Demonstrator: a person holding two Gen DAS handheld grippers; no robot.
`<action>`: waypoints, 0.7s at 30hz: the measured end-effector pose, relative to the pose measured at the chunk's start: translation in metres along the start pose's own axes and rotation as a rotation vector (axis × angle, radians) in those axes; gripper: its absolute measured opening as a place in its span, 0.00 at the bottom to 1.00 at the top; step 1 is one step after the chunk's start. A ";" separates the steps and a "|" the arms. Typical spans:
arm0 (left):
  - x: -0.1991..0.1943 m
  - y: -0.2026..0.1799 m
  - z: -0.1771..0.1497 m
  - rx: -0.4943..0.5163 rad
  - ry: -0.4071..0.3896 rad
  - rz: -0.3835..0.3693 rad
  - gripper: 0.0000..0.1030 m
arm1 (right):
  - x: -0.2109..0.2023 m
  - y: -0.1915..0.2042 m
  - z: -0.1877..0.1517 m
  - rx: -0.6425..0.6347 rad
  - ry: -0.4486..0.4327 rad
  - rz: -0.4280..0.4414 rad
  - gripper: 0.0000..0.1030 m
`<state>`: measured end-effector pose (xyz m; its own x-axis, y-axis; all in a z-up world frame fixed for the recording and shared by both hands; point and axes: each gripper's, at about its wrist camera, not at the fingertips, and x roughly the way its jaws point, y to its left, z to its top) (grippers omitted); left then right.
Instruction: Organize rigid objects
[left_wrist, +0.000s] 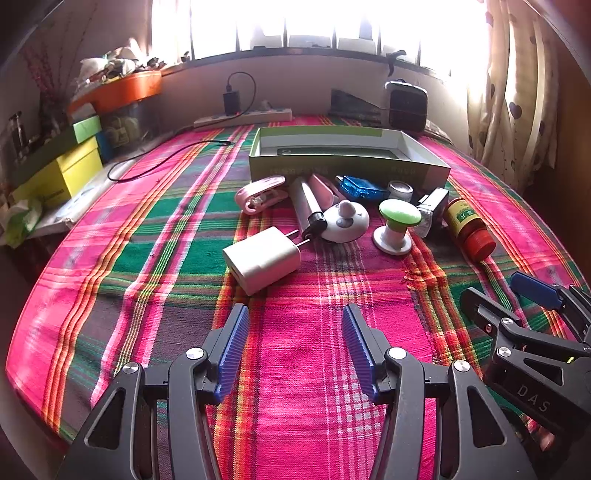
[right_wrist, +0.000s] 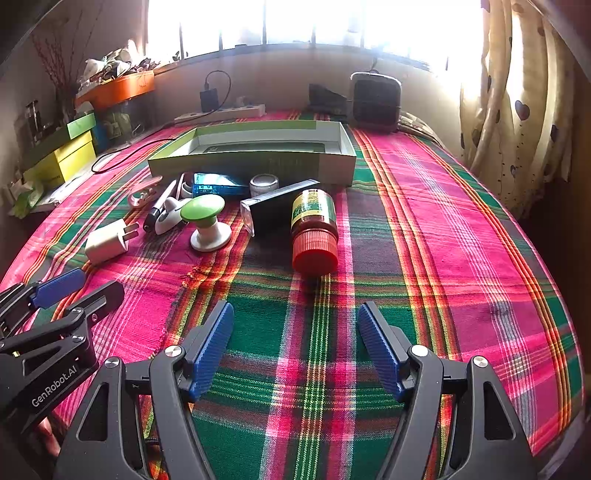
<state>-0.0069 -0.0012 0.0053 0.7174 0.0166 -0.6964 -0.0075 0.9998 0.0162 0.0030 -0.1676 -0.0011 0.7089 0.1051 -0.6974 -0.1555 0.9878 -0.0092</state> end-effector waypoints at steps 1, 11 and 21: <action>0.000 0.000 -0.001 -0.001 -0.001 -0.001 0.50 | 0.000 0.000 0.000 0.000 -0.001 0.000 0.68; 0.000 0.000 -0.002 -0.002 -0.002 0.001 0.50 | 0.000 0.000 -0.001 0.001 -0.003 -0.001 0.68; 0.001 0.000 -0.002 0.000 -0.002 0.001 0.50 | -0.001 0.000 0.000 0.001 -0.004 -0.001 0.68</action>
<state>-0.0078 -0.0014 0.0031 0.7185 0.0181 -0.6953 -0.0086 0.9998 0.0172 0.0025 -0.1677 -0.0009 0.7116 0.1045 -0.6948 -0.1541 0.9880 -0.0091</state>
